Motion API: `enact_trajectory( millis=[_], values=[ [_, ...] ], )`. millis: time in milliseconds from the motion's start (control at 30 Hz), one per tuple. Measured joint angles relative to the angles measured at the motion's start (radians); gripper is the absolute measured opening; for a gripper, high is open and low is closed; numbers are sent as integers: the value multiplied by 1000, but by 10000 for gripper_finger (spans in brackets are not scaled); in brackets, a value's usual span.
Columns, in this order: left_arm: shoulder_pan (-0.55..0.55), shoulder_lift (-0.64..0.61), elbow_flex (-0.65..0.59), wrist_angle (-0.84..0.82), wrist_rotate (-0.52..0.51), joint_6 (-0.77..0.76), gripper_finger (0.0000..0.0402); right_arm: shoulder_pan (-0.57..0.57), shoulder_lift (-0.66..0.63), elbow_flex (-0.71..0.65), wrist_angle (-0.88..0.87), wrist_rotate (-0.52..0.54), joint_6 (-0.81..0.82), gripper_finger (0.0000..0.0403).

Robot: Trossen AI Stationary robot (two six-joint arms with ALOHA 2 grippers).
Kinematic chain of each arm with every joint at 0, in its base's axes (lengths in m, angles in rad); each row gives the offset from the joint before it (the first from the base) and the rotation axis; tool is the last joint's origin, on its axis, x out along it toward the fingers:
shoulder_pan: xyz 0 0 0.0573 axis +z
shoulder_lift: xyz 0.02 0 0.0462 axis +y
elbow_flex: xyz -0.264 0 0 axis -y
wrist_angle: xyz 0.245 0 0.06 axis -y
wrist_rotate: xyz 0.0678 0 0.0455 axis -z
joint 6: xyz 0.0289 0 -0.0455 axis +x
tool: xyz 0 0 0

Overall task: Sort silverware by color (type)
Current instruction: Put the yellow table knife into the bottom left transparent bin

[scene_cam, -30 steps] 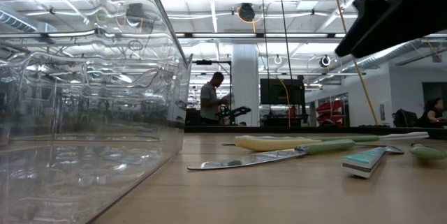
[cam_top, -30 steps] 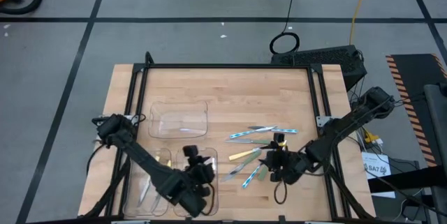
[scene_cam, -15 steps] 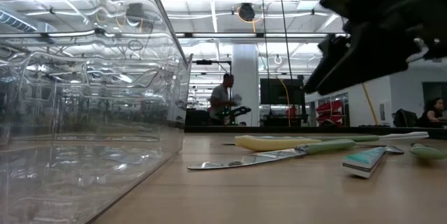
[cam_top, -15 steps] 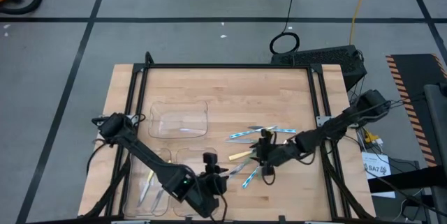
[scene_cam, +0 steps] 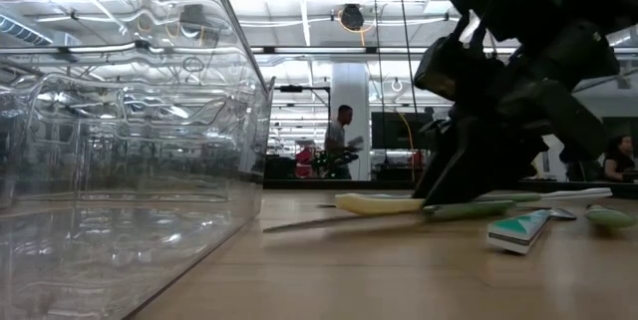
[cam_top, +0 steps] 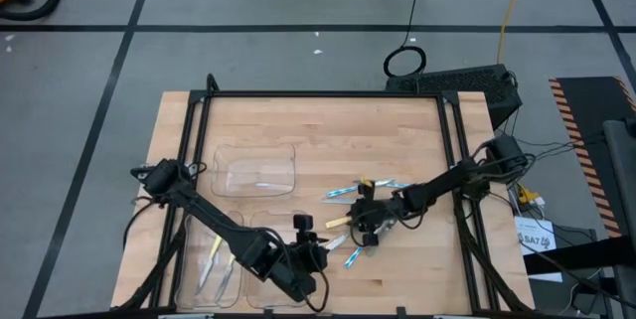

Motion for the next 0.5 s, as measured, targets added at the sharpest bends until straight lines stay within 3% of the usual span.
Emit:
enact_trajectory(
  millis=[200,500],
  values=[
    [-1,0,0,1,1,-1,127,-5,63,3,18,4,2,125],
    [5,0,0,0,1,8,127,-5,60,3,7,5,-23,51]
  ],
)
